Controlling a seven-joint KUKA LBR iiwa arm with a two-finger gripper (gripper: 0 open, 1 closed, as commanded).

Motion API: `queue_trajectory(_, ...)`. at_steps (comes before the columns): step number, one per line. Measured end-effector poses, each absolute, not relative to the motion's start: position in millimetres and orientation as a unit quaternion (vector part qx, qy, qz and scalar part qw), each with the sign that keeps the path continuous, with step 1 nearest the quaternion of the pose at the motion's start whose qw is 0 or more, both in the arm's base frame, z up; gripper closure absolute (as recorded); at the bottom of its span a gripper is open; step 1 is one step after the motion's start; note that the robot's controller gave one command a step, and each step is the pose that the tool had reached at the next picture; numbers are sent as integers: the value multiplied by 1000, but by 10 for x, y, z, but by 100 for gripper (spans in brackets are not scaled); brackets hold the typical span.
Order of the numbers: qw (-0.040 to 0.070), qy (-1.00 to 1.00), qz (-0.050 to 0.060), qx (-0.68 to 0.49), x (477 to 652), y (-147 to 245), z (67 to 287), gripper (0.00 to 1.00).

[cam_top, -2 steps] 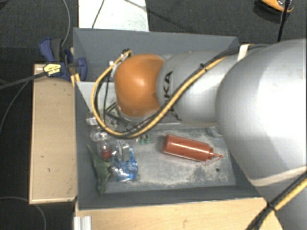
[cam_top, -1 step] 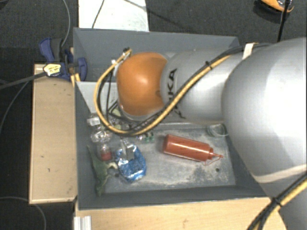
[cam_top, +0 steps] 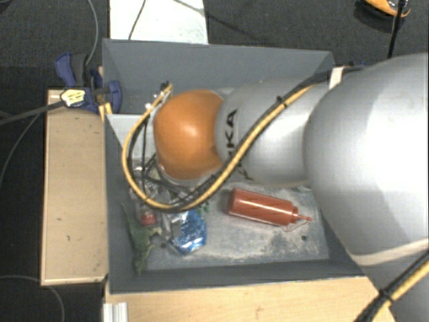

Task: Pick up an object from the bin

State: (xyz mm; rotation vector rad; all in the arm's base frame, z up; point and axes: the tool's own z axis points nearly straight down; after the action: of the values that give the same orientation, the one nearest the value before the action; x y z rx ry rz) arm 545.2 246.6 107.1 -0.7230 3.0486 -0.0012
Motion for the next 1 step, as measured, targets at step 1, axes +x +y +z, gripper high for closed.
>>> queue_trajectory(1, 8, 941, -1, -340, 5264, 2317, 733, 0)
